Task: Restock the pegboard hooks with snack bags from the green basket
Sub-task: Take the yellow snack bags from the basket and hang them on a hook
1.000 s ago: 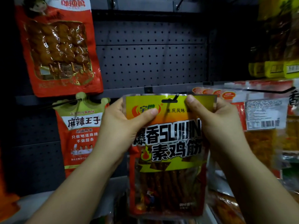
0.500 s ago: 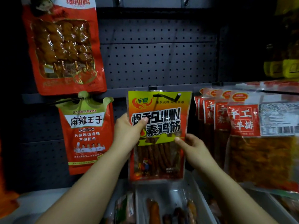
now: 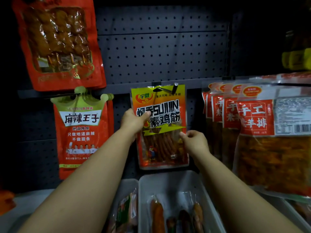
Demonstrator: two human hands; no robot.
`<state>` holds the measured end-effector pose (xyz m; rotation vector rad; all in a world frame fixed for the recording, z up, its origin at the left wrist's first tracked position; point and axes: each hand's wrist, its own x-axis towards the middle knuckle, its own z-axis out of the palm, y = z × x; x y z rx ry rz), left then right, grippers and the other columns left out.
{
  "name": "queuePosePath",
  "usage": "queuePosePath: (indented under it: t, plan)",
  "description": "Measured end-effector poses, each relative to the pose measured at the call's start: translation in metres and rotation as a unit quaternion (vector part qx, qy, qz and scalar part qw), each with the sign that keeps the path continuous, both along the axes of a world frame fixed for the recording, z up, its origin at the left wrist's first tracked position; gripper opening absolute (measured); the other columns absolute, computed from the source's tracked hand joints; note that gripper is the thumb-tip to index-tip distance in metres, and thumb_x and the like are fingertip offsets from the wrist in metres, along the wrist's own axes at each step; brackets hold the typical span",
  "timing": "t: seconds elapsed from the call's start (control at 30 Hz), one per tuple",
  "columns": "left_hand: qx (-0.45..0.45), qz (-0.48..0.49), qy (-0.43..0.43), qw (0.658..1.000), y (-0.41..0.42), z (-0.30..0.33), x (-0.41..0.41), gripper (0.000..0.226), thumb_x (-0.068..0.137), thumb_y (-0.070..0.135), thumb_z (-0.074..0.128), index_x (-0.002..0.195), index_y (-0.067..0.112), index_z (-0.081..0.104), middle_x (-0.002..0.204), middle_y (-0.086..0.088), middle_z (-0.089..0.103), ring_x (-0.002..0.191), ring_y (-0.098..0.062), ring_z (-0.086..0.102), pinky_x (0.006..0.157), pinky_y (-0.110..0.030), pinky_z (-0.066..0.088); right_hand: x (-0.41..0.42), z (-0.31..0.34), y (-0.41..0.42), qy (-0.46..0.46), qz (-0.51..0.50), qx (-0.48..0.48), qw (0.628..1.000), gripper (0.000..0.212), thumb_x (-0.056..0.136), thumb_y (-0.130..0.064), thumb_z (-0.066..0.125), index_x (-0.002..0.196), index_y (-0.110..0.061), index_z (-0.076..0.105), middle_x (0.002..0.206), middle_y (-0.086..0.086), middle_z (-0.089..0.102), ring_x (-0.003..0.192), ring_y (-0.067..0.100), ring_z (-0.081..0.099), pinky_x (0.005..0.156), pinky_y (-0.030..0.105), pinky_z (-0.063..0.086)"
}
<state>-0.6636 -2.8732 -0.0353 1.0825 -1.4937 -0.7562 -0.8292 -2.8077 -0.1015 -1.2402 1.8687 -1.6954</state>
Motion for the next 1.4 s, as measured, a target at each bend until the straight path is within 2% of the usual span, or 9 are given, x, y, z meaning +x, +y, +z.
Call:
queuePosePath:
  t: [0.13,0.3,0.43,0.5,0.63,0.8,0.97,1.13,1.4]
  plan:
    - [-0.003,-0.024,-0.063,0.998,0.008,-0.025,0.016,0.037,0.081,0.011,0.071,0.114,0.010,0.052,0.120,-0.011,0.062,0.106,-0.024,0.060,0.095,-0.038,0.048,0.001,-0.010,0.015,-0.009,0.024,0.006,1.000,0.006,0.087,-0.016,0.066,0.083,-0.012,0.064,0.088,0.010,0.068,0.089,0.026,0.064,0.081,0.033,0.049]
    - [-0.095,0.000,-0.104,0.990,0.056,-0.067,0.033,0.079,0.081,0.014,0.072,0.145,0.016,0.025,0.149,-0.006,0.030,0.131,-0.018,0.039,0.110,-0.039,0.035,0.010,-0.027,0.058,0.037,0.016,0.022,0.999,0.061,0.088,-0.024,0.066,0.141,-0.009,0.040,0.139,0.011,0.051,0.128,0.024,0.048,0.097,0.026,0.036]
    - [-0.206,-0.034,-0.085,0.974,0.112,-0.089,0.032,0.045,0.084,0.015,0.067,0.122,0.031,0.049,0.124,0.012,0.044,0.109,0.019,0.041,0.093,0.000,0.029,0.026,-0.047,0.115,0.028,0.056,-0.020,0.998,0.043,0.088,-0.022,0.066,0.128,-0.025,0.051,0.119,-0.013,0.057,0.110,0.004,0.057,0.088,0.012,0.045]
    - [-0.149,-0.115,-0.027,0.982,0.139,-0.097,0.024,0.029,0.084,0.012,0.066,0.102,0.033,0.058,0.109,0.012,0.058,0.094,0.014,0.054,0.079,0.001,0.039,0.027,-0.060,0.152,0.047,0.073,-0.032,0.996,0.023,0.088,-0.020,0.064,0.106,-0.034,0.061,0.097,-0.021,0.065,0.093,-0.010,0.060,0.072,0.001,0.043]
    - [-0.015,-0.279,0.056,0.958,0.203,-0.138,-0.010,0.028,0.083,0.007,0.068,0.092,0.033,0.061,0.083,0.011,0.066,0.063,0.007,0.060,0.058,-0.003,0.043,0.014,-0.101,0.242,0.062,0.014,-0.013,0.998,0.013,0.081,-0.037,0.063,0.091,-0.031,0.070,0.090,-0.019,0.071,0.084,-0.006,0.065,0.071,0.006,0.048]
    - [0.076,-0.428,0.000,0.901,0.285,-0.231,-0.059,0.024,0.071,0.023,0.064,0.091,0.035,0.065,0.078,0.016,0.066,0.065,0.003,0.059,0.062,-0.008,0.045,-0.027,-0.180,0.358,0.146,-0.162,0.143,0.965,0.010,0.084,-0.019,0.065,0.090,-0.026,0.069,0.084,-0.018,0.068,0.077,0.001,0.065,0.066,0.009,0.047]
    - [0.085,-0.513,-0.184,0.834,0.335,-0.328,-0.091,0.033,0.073,0.033,0.063,0.100,0.051,0.054,0.090,0.019,0.060,0.076,-0.005,0.059,0.066,-0.016,0.048,-0.074,-0.273,0.454,0.045,-0.258,0.299,0.918,0.008,0.084,-0.011,0.070,0.086,-0.019,0.069,0.082,0.000,0.072,0.077,0.016,0.069,0.073,0.029,0.052]
    - [0.165,-0.514,-0.248,0.804,0.355,-0.413,-0.136,0.033,0.079,0.006,0.071,0.090,0.034,0.056,0.087,0.006,0.062,0.078,-0.014,0.060,0.074,-0.034,0.051,-0.110,-0.360,0.480,0.020,-0.272,0.424,0.864,0.020,0.084,-0.019,0.071,0.101,-0.010,0.071,0.099,0.010,0.071,0.093,0.027,0.066,0.078,0.032,0.046]
    - [0.206,-0.517,-0.285,0.780,0.366,-0.470,-0.224,0.045,0.084,0.010,0.067,0.126,0.006,0.051,0.121,-0.009,0.060,0.103,-0.022,0.060,0.093,-0.041,0.049,-0.182,-0.435,0.471,0.050,-0.265,0.522,0.810,0.064,0.087,-0.050,0.058,0.140,-0.017,0.043,0.141,0.013,0.047,0.128,0.030,0.045,0.102,0.034,0.038]
